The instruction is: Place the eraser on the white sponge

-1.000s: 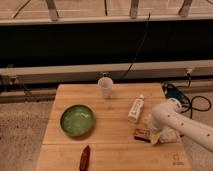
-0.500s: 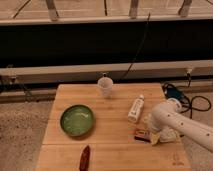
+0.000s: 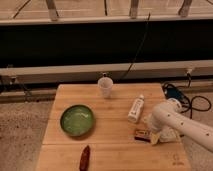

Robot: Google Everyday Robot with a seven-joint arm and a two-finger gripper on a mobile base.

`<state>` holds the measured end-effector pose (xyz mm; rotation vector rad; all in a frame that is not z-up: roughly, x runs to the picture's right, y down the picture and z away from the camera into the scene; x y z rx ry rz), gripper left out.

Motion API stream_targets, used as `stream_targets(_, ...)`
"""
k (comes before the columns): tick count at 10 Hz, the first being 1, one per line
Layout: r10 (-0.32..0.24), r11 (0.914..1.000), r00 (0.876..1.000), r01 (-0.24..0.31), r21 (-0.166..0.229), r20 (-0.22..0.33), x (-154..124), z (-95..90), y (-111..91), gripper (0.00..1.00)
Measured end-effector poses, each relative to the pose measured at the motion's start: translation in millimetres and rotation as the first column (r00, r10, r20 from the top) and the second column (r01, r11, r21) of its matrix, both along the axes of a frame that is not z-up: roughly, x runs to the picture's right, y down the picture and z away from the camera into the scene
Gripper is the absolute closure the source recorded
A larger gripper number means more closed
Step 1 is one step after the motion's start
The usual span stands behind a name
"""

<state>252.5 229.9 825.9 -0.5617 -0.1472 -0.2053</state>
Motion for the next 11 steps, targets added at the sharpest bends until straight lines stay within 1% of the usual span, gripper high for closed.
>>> stream_targets(11,0.002,1.0,1.0,-0.002,0.003,0.011,3.0,7.0,-0.9,0.2)
